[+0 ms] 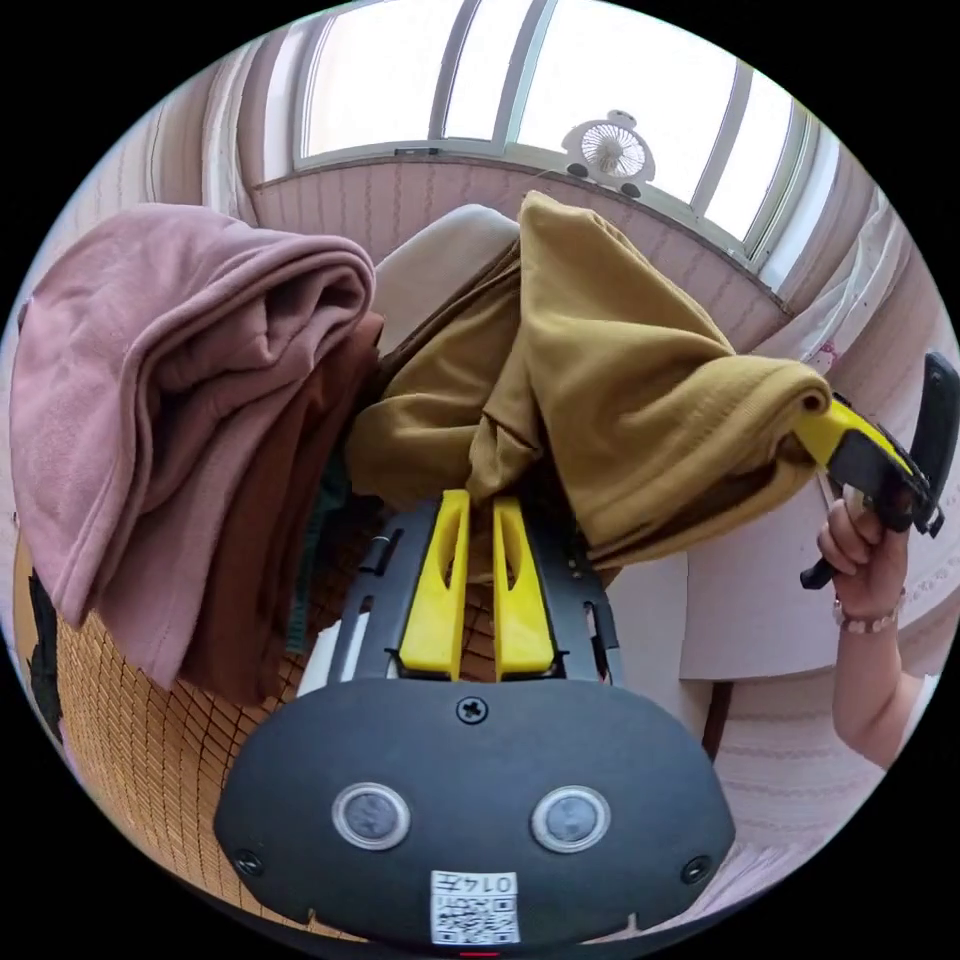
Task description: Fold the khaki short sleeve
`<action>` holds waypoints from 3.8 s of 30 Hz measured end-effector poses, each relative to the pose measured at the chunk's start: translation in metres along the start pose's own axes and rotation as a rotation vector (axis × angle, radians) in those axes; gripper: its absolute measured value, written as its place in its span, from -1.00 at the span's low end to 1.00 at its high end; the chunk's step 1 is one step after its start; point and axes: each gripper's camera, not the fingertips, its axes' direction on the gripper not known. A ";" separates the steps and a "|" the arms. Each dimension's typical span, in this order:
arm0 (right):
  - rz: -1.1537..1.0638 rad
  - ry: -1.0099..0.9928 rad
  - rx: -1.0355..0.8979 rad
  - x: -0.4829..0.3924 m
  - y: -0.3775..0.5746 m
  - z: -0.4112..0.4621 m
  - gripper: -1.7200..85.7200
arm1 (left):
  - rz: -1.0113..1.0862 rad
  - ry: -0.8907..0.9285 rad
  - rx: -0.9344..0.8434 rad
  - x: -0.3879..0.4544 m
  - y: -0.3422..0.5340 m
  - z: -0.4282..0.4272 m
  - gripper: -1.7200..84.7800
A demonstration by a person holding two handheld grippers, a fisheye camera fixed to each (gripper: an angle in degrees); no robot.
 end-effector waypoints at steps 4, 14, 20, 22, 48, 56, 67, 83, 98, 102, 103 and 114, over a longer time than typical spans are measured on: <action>-0.127 -0.051 0.137 -0.024 0.006 -0.058 -0.92 | 0.040 0.044 0.181 0.008 0.019 -0.066 -0.94; -0.172 -0.435 0.112 -0.105 -0.022 -0.046 -0.93 | -0.156 -0.174 0.396 -0.034 0.191 -0.301 -0.96; -0.180 -0.662 0.000 -0.194 -0.024 0.047 -0.94 | -0.380 -0.498 0.419 -0.091 0.300 -0.444 -0.95; -0.188 -0.707 -0.018 -0.223 -0.024 0.071 -0.95 | -0.420 -0.514 0.459 -0.099 0.325 -0.481 -0.95; -0.249 -0.320 -0.914 -0.353 0.046 0.349 -0.92 | -1.049 -0.228 0.044 -0.295 0.549 -0.401 -0.96; -0.179 -0.231 -0.869 -0.365 -0.007 0.389 -0.83 | -1.092 -0.198 0.014 -0.266 0.567 -0.386 -0.83; -0.533 0.044 -1.024 -0.464 0.009 0.482 -0.77 | -0.961 -0.301 -0.258 -0.264 0.509 -0.321 -0.71; -0.346 -0.063 -0.866 -0.392 -0.031 0.408 -0.93 | -0.431 -0.466 -0.667 -0.211 0.449 -0.337 -0.98; -0.142 -0.170 -0.778 -0.326 -0.026 0.324 -0.94 | -0.517 -0.347 -0.433 -0.166 0.481 -0.472 -0.98; -0.001 -0.329 -0.519 -0.297 -0.058 0.260 -0.94 | -0.789 -0.198 0.039 -0.143 0.538 -0.583 -0.98; 0.022 -0.397 -0.418 -0.290 -0.069 0.239 -0.94 | -0.798 -0.179 0.117 -0.137 0.545 -0.601 -0.98; -0.203 -1.032 0.411 -0.301 -0.188 0.044 -0.95 | -0.387 -0.277 1.034 0.009 0.581 -0.920 -0.98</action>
